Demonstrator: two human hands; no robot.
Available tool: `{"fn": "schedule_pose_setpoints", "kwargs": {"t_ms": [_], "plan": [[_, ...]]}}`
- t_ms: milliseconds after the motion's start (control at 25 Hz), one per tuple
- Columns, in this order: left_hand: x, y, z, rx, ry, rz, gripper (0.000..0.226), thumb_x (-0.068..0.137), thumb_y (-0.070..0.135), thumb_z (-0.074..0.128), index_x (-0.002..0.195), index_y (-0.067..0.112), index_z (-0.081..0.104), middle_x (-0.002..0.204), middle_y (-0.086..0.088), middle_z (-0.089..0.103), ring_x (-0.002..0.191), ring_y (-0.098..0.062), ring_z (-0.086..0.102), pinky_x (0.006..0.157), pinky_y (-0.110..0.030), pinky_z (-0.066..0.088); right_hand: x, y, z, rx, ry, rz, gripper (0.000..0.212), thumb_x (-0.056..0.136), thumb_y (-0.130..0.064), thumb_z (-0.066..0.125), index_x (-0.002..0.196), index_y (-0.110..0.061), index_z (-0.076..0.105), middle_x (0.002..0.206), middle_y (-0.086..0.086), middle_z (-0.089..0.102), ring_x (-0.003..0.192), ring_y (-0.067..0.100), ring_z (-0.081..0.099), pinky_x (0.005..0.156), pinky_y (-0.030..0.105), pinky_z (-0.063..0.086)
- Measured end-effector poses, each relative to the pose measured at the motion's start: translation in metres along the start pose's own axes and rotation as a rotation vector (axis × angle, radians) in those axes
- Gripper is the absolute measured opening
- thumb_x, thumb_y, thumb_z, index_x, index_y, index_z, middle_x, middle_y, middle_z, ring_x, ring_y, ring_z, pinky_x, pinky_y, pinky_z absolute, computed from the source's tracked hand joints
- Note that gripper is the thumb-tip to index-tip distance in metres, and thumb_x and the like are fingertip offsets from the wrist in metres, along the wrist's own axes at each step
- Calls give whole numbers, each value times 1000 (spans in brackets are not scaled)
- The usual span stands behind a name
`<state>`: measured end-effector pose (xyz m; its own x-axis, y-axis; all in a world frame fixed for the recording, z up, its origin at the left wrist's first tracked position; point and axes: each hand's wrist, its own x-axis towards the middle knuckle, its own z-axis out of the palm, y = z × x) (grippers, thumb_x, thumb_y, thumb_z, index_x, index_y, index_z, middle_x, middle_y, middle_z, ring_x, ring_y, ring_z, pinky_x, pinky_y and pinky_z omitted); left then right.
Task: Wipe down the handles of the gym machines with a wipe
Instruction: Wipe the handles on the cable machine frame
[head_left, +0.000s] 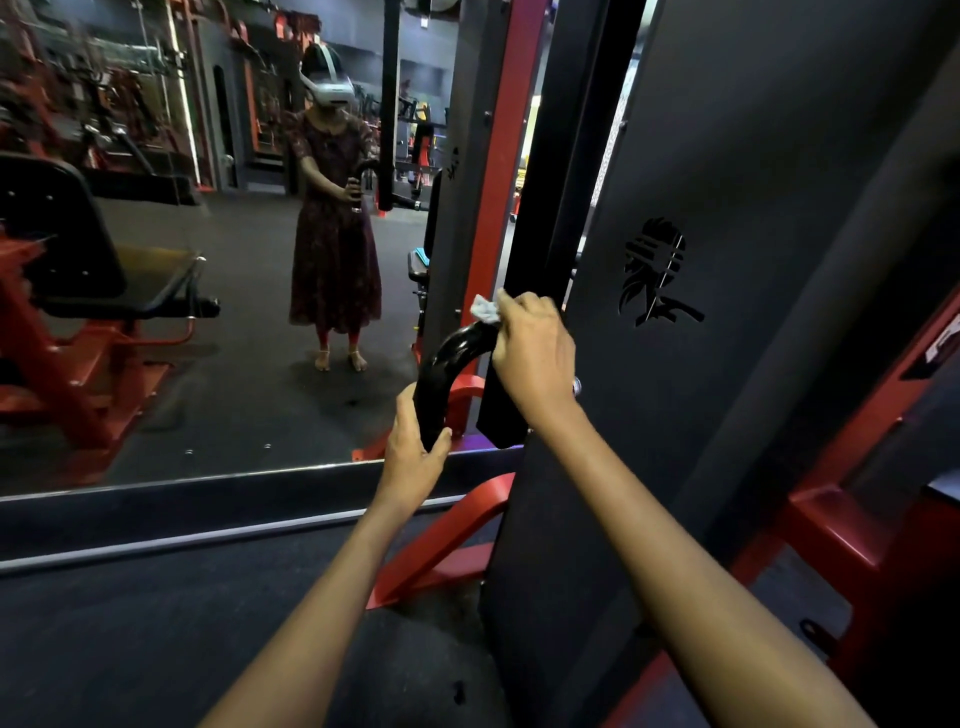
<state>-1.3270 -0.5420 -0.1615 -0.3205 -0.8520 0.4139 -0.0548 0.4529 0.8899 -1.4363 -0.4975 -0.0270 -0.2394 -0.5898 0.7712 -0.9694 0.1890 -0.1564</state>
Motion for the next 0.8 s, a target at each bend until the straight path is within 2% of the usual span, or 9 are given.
{"fn": "schedule_pose_setpoints", "kwargs": {"t_ms": [120, 200, 280, 360, 440, 520, 680, 760, 800], "plan": [[2, -1, 1, -26, 13, 21, 64, 86, -2, 61, 139, 14, 29, 123, -3, 52, 115, -16, 51, 93, -22, 41, -21, -21, 7, 87, -11, -160, 23, 68, 12, 64, 89, 3, 63, 85, 16, 55, 76, 32, 55, 51, 24, 38], [2, 0, 1, -42, 21, 30, 66, 83, -6, 64, 138, 9, 31, 120, -1, 52, 110, -15, 53, 84, -7, 40, -43, -33, 10, 112, -92, -335, 24, 67, 5, 69, 90, 1, 63, 85, 15, 54, 78, 31, 55, 45, 26, 41], [2, 1, 1, -56, 17, 24, 67, 80, -10, 64, 137, 7, 32, 117, -2, 52, 107, -16, 53, 78, -2, 39, -48, -33, 9, 94, -139, -424, 24, 69, -2, 71, 91, 0, 63, 85, 13, 54, 78, 30, 55, 42, 29, 44], [1, -2, 1, -53, 7, 25, 68, 83, -7, 63, 139, 13, 30, 121, -3, 52, 112, -15, 52, 84, -5, 40, -33, -24, 5, 145, -74, -315, 19, 73, 0, 64, 92, 1, 63, 85, 15, 53, 77, 31, 54, 44, 30, 43], [0, -6, 0, -33, -1, 8, 67, 86, -2, 60, 140, 20, 27, 124, -7, 54, 114, -17, 52, 92, -19, 43, -17, -16, 4, 171, 36, -151, 19, 77, 2, 57, 94, 2, 65, 84, 15, 53, 76, 31, 53, 48, 30, 43], [0, -7, 0, -29, -3, -2, 68, 86, -2, 60, 141, 21, 27, 124, -7, 54, 115, -18, 52, 95, -28, 43, -14, -13, 8, 162, 59, -118, 20, 79, 4, 57, 96, 2, 65, 86, 15, 52, 78, 29, 51, 54, 32, 45], [-1, -4, 1, -57, 5, 15, 69, 83, -7, 62, 140, 14, 29, 122, 0, 52, 114, -12, 52, 86, -7, 41, -42, -21, 23, 156, -3, -295, 26, 78, 0, 57, 104, 0, 62, 92, 13, 53, 84, 27, 50, 54, 29, 45], [0, -3, 2, -53, 9, 14, 64, 82, -8, 63, 136, 8, 33, 116, -3, 55, 109, -17, 56, 80, -8, 43, -58, -24, 29, 90, -66, -455, 23, 80, -7, 61, 103, -3, 63, 91, 10, 55, 84, 24, 48, 51, 31, 48], [-1, -2, 2, -48, 11, 15, 60, 81, -8, 63, 133, 7, 36, 113, -4, 55, 107, -20, 57, 81, -13, 44, -62, -23, 28, 55, -80, -534, 22, 82, -11, 57, 101, -5, 64, 89, 9, 56, 83, 22, 47, 50, 32, 47]]}}
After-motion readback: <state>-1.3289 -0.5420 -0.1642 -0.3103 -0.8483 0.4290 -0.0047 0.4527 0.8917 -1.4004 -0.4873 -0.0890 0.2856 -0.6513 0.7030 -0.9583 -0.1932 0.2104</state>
